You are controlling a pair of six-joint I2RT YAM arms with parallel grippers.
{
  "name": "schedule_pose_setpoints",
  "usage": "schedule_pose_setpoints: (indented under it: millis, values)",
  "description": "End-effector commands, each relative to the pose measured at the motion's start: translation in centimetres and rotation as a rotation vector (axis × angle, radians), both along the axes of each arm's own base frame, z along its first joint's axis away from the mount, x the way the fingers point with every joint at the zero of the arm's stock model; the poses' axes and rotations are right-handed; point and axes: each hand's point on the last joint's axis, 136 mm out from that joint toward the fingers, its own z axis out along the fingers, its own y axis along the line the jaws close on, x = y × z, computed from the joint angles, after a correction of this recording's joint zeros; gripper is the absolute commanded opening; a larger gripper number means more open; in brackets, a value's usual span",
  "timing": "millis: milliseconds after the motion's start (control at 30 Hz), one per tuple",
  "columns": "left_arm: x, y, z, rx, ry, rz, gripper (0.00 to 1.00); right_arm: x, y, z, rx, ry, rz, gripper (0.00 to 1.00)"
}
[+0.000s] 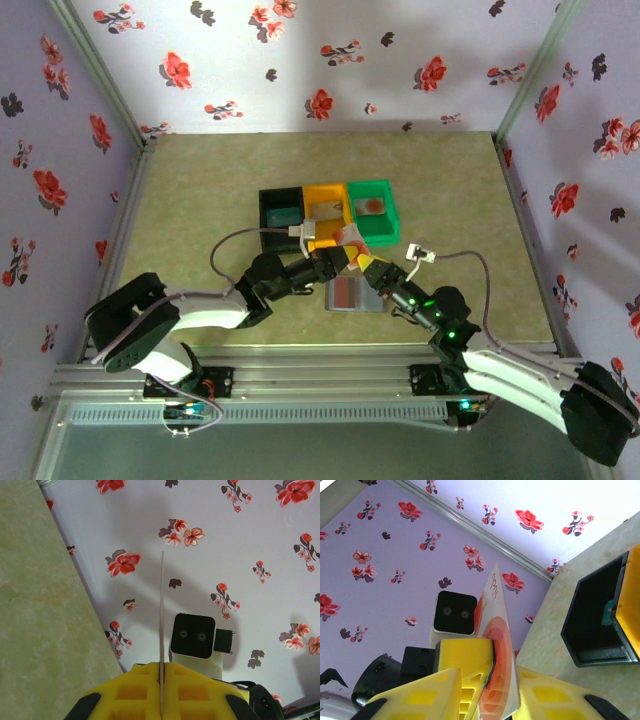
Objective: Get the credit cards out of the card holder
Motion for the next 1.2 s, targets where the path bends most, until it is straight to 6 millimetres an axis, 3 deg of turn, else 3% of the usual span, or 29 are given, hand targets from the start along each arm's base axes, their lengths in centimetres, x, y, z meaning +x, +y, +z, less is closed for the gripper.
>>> schedule_pose_setpoints:
  millis: [0, 800, 1167]
  values:
    - [0.18, -0.24, 2.41, -0.07, -0.037, 0.017, 0.0, -0.37, -0.13, 2.72, 0.049, -0.083, -0.005, 0.28]
    - [0.16, -0.93, 2.17, -0.064, -0.032, 0.008, 0.0, -0.22, 0.38, 3.26, 0.012, -0.108, -0.007, 0.0]
    - [0.46, -0.56, 2.4, -0.064, -0.042, 0.022, 0.33, -0.08, 0.45, 2.83, -0.015, -0.1, -0.011, 0.0]
